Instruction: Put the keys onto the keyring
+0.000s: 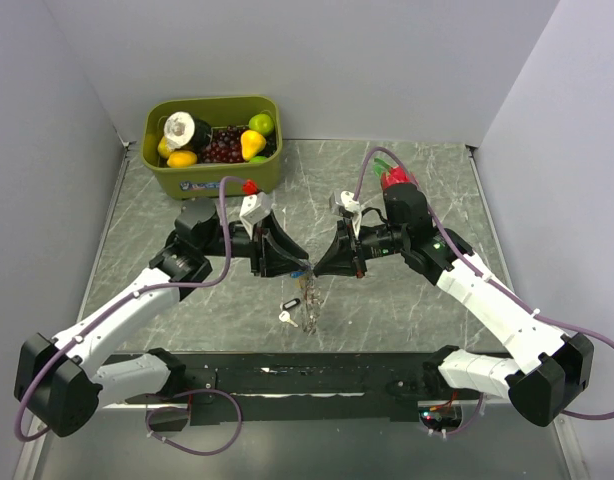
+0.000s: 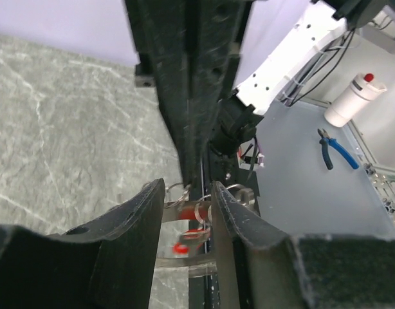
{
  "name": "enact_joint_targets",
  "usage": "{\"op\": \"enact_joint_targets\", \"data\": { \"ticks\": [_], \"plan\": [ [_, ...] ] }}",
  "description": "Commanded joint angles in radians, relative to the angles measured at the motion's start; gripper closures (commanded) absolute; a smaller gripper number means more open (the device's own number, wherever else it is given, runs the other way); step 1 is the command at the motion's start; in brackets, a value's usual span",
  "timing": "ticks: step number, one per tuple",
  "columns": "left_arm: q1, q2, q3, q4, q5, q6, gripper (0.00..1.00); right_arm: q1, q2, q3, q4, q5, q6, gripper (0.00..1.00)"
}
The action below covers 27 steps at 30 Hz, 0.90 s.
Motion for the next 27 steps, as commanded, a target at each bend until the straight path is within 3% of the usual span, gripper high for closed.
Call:
{"op": "enact_joint_targets", "data": {
  "ticks": [1, 18, 27],
  "plan": [
    [-0.012, 0.012, 0.051, -0.045, -0.020, 0.063, 0.60, -0.007, -0.028, 0.052, 0.058, -0.054, 0.010, 1.00],
    [-0.031, 0.035, 0.054, -0.092, -0.038, 0.094, 0.69, -0.005, -0.056, 0.048, 0.069, -0.018, 0.016, 1.00],
    [-0.035, 0.026, 0.039, -0.095, -0.045, 0.095, 0.64, -0.005, -0.072, 0.045, 0.086, 0.008, 0.023, 1.00]
  ]
}}
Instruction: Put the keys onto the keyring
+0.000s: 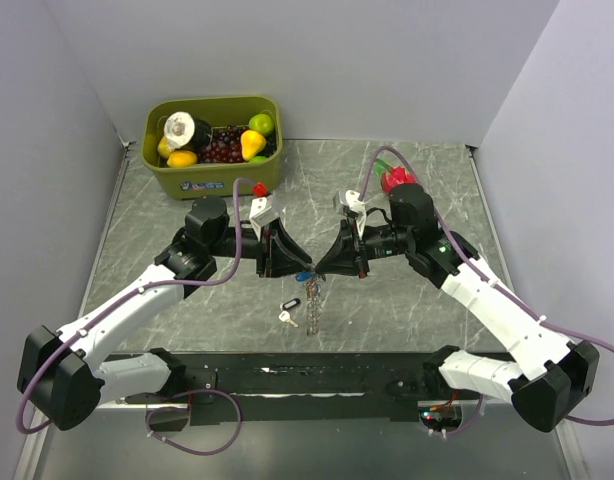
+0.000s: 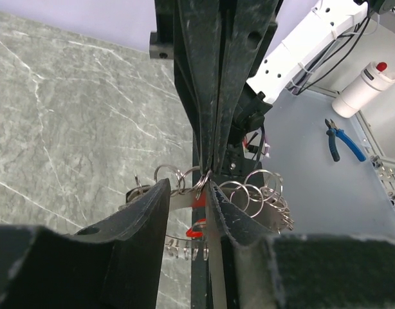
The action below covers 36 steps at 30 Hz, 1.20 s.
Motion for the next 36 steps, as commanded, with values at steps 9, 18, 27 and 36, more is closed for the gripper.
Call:
{"op": "enact_joint_targets", "data": {
  "ticks": [9, 18, 27, 36],
  "plan": [
    [-0.012, -0.003, 0.012, 0.020, -0.004, 0.004, 0.70, -0.006, -0.048, 0.037, 0.095, -0.012, 0.029, 1.00],
    [-0.020, 0.010, 0.042, 0.009, -0.024, -0.002, 0.99, -0.006, -0.046, 0.035, 0.098, 0.055, 0.045, 1.00],
    [-0.021, -0.039, 0.019, -0.018, -0.121, 0.012, 0.99, -0.043, -0.160, -0.020, 0.173, 0.399, 0.143, 0.00],
    [-0.021, -0.046, 0.018, -0.023, -0.202, 0.018, 0.99, -0.080, -0.200, -0.064, 0.219, 0.405, 0.160, 0.00]
  ]
}}
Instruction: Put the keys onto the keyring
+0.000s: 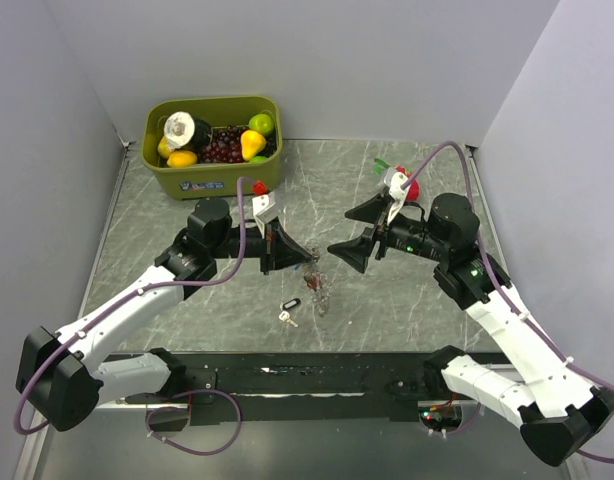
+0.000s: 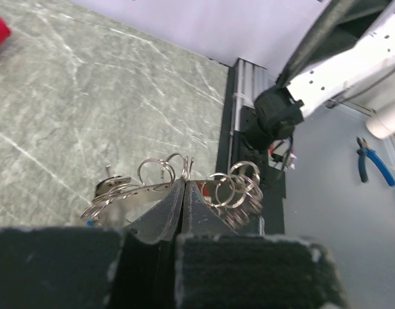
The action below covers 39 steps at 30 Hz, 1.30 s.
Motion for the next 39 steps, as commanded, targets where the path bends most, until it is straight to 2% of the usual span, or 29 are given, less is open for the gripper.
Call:
{"op": "enact_joint_targets", "data": {
  "ticks": [1, 5, 10, 21, 27, 32, 39],
  "plan": [
    [-0.005, -0.040, 0.015, 0.041, -0.067, 0.016, 0.99, -0.012, -0.003, -0.019, 0.057, 0.033, 0.015, 0.00],
    [-0.007, -0.068, -0.025, 0.107, -0.128, 0.028, 0.99, -0.019, -0.003, -0.027, 0.058, 0.036, 0.017, 0.00],
    [-0.019, -0.173, -0.125, 0.208, -0.226, 0.123, 0.99, -0.023, 0.000, -0.030, 0.060, 0.029, 0.015, 0.00],
    [-0.060, -0.335, -0.290, 0.344, -0.167, 0.421, 0.99, -0.025, 0.043, -0.039, 0.064, -0.062, 0.012, 0.00],
    [-0.092, -0.352, -0.332, 0.358, -0.220, 0.518, 0.99, -0.023, 0.057, -0.033, 0.063, -0.080, 0.011, 0.00],
    [-0.094, -0.355, -0.352, 0.400, -0.269, 0.510, 0.99, -0.025, 0.058, -0.035, 0.063, -0.083, 0.012, 0.00],
    [-0.091, -0.310, -0.369, 0.440, -0.412, 0.421, 0.99, -0.023, 0.060, -0.044, 0.052, -0.073, 0.008, 0.00]
  ]
}}
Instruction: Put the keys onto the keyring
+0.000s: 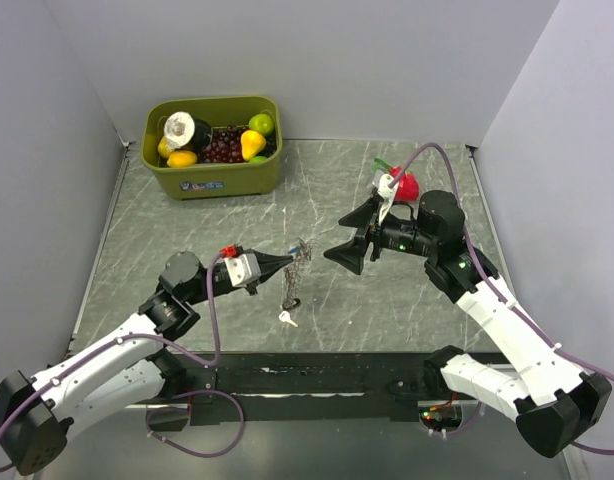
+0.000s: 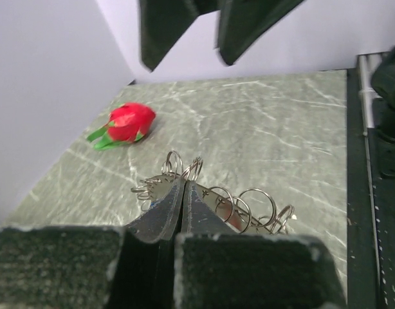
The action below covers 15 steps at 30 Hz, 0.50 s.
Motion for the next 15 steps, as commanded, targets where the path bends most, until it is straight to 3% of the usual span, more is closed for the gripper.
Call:
{"op": "enact_joint_targets", "data": {
  "ticks": [1, 5, 11, 15],
  "plan": [
    [0.004, 0.023, 0.017, 0.101, -0.137, -0.050, 0.99, -0.006, 0.001, -0.004, 0.028, -0.005, -0.002, 0.00],
    [0.041, 0.049, 0.012, 0.107, -0.194, -0.118, 0.99, -0.006, 0.004, -0.029, 0.041, 0.001, 0.001, 0.01],
    [0.215, 0.032, -0.068, 0.219, -0.186, -0.345, 0.99, -0.002, 0.006, -0.105, 0.061, -0.008, 0.004, 0.00],
    [0.311, -0.035, -0.146, 0.248, -0.266, -0.435, 0.99, 0.012, 0.015, -0.139, 0.053, 0.001, 0.007, 0.00]
  ]
}}
